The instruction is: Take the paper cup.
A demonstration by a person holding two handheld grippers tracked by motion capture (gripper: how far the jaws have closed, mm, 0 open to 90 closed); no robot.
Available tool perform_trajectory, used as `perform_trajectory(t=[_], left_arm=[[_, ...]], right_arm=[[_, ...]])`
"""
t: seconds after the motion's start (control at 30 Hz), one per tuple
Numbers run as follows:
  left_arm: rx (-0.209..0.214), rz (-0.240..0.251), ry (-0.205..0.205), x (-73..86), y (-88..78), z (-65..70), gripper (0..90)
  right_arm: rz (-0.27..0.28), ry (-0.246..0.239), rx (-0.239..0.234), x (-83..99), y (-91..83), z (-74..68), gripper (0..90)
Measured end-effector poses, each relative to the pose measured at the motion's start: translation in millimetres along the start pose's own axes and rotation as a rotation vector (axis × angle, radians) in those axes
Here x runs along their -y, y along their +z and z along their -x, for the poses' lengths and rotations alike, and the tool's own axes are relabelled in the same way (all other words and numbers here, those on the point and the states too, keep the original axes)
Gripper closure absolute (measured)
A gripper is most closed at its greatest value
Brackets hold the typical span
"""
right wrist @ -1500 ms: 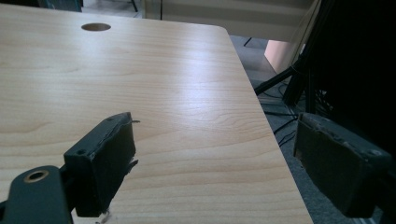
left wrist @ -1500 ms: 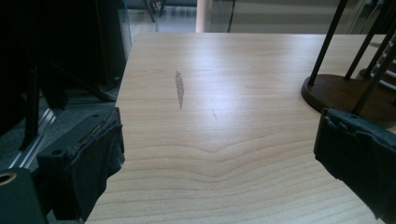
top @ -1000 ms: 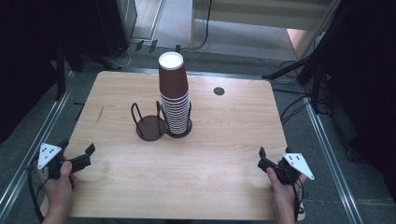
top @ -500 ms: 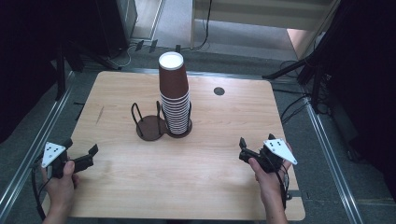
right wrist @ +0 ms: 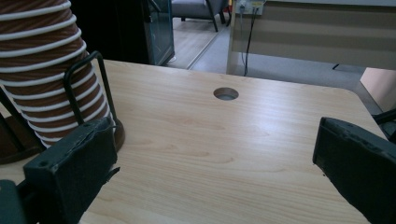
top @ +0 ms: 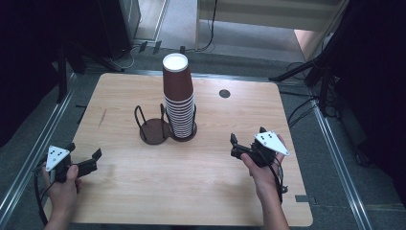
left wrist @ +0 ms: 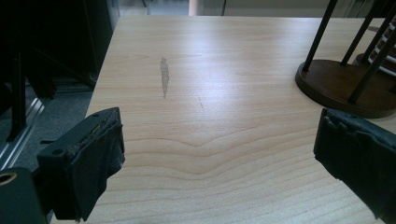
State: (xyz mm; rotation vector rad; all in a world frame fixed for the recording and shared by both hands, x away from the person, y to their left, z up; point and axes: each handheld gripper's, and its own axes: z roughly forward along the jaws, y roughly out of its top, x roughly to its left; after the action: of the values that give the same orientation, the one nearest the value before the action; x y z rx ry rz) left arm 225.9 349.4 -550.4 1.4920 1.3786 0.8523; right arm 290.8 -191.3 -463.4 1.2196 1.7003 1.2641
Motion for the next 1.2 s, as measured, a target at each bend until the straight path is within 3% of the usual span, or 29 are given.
perform_trajectory(t=[0.03, 0.13, 0.27, 0.33, 0.57, 0.67, 0.87, 1.2], left_arm=[[0.000, -0.001, -0.009, 0.0, -0.4, -0.7, 7.7], [-0.015, 0.009, -0.033, 0.4, -1.2, -2.4, 7.7], [-0.016, 0.005, -0.007, 0.1, -0.4, -0.3, 7.6], [-0.001, -0.016, 0.000, -0.8, 1.6, 0.0, 2.5], [-0.013, -0.047, -0.027, -2.3, 4.9, -2.1, 2.4], [-0.027, -0.057, -0.014, -2.7, 5.6, -1.0, 2.4], [-0.018, -0.061, 0.024, -2.5, 5.6, 2.2, 2.4], [-0.006, -0.073, 0.032, -3.3, 8.3, 3.1, 2.4]], right_arm=[[0.002, -0.013, -0.003, -3.4, 2.9, -4.5, 0.0], [0.001, -0.017, -0.018, -6.3, 5.1, -8.6, 0.0], [-0.001, -0.023, -0.045, -11.7, 10.1, -17.2, 0.0], [0.003, -0.017, -0.068, -15.9, 13.6, -23.4, 0.0], [0.009, -0.029, -0.105, -22.6, 19.7, -38.1, 0.0], [0.015, -0.024, -0.119, -25.1, 22.6, -44.1, 0.0], [-0.003, -0.009, -0.135, -31.1, 31.8, -55.1, 0.0], [0.026, -0.002, -0.143, -47.0, 44.0, -77.8, 0.0]])
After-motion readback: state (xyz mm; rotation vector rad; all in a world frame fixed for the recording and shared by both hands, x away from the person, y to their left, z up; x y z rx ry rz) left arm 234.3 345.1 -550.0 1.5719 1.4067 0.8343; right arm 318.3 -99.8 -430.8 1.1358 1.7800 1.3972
